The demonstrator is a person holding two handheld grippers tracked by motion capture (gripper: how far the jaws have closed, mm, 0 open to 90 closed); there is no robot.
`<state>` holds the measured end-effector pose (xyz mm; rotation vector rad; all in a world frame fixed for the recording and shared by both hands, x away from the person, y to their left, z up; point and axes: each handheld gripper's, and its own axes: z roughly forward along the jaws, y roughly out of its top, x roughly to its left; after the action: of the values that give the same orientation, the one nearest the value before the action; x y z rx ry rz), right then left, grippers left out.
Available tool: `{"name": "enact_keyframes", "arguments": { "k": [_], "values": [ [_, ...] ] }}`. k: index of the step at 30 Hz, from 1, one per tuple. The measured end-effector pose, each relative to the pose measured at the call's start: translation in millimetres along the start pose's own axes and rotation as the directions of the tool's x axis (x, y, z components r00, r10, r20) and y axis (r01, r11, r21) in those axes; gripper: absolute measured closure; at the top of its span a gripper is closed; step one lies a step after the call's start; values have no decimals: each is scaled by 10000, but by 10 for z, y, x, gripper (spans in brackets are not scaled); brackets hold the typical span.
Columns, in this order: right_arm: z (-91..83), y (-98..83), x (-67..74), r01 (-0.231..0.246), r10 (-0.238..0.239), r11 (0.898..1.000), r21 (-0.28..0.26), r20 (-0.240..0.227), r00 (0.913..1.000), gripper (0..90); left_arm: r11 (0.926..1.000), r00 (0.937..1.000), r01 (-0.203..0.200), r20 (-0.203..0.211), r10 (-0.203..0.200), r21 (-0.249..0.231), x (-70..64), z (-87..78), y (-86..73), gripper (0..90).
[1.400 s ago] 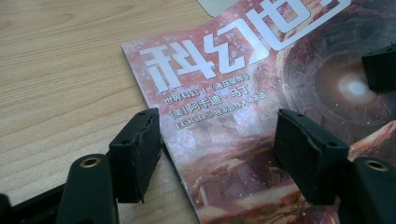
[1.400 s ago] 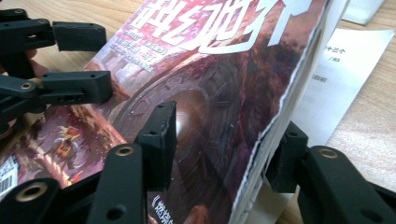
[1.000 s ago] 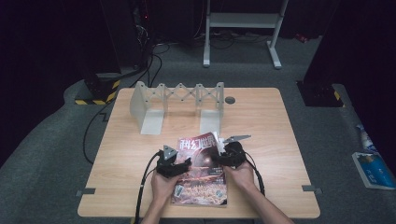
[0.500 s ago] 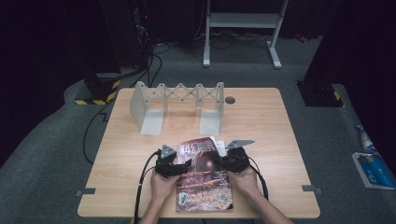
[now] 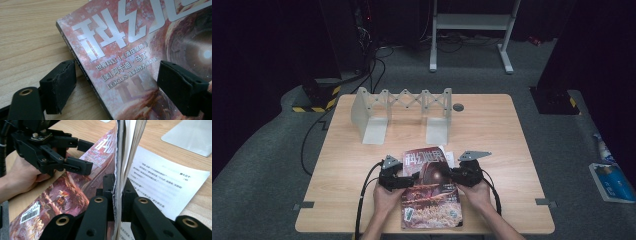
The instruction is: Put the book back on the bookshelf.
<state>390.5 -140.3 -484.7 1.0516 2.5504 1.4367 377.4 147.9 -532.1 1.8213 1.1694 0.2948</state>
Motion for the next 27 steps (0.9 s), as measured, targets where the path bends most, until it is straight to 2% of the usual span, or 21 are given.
{"name": "enact_keyframes", "arguments": {
  "k": [9, 14, 17, 20, 22, 27],
  "values": [
    [-47, 4, 34, 341, -357, 9987, -391, -403, 9986, 857, 9996, 9978, 161, 647, -146, -224, 17, -25, -1, 139],
    [-35, 12, 48, 487, -509, 9978, -445, -502, 9974, 857, 9992, 9962, 377, 786, -364, -154, 31, -38, -2, 139],
    [-24, 11, 25, 447, -472, 9981, -435, -568, 9973, 857, 9989, 9951, 436, 901, -418, -178, 45, -62, -6, 168],
    [-9, 3, 8, 447, -465, 9982, -392, -476, 9978, 856, 9985, 9956, 464, 826, -439, -282, 53, -82, -14, 207],
    [13, -9, -12, 371, -379, 9990, -246, -335, 9987, 855, 9986, 9975, 329, 644, -303, -404, 54, -101, -20, 269],
    [67, -26, -41, 395, -394, 9992, 46, -106, 9992, 853, 9987, 9984, 324, 485, -305, -394, 53, -106, -22, 369]
  ]
}}
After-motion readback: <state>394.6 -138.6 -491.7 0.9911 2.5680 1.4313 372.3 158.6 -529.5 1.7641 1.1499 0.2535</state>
